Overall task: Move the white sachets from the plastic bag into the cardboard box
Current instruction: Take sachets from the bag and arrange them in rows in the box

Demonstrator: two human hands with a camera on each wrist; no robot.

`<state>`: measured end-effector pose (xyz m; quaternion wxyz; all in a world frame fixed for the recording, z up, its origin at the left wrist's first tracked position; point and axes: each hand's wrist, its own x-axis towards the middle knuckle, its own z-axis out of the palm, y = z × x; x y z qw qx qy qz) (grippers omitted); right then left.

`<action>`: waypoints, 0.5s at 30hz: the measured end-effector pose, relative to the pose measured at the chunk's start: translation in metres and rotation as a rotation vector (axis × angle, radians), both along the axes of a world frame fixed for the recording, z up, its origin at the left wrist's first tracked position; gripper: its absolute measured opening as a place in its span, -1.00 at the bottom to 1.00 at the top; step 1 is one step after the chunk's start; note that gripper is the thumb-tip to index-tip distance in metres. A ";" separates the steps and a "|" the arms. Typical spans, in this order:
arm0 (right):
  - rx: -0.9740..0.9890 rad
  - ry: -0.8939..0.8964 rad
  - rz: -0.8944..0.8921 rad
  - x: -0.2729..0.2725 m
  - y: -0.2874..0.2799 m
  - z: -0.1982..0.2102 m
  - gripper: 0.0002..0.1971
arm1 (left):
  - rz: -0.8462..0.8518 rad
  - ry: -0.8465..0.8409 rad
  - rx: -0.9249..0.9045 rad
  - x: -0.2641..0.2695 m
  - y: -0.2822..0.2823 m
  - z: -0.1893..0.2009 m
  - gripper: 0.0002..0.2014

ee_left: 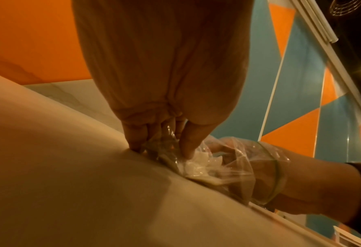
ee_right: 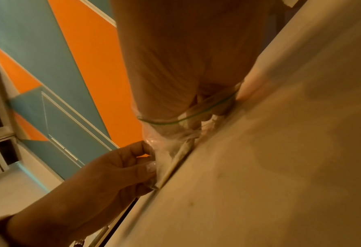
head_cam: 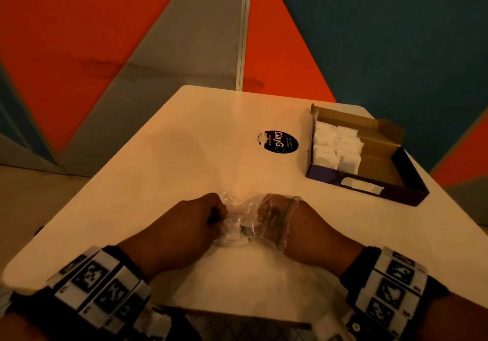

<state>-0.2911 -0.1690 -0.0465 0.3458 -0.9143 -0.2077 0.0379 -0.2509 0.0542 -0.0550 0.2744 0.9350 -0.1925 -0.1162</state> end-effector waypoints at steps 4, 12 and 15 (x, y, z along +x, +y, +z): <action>0.092 0.061 0.129 0.007 0.001 -0.005 -0.77 | -0.002 -0.005 0.014 0.000 -0.001 0.000 -0.91; -0.136 -0.241 0.134 0.019 0.003 -0.026 -0.66 | 0.008 0.014 0.011 -0.002 0.000 0.003 -0.88; -0.108 -0.158 -0.007 0.019 0.004 -0.017 -0.78 | 0.016 0.019 0.012 -0.002 -0.001 0.004 -0.78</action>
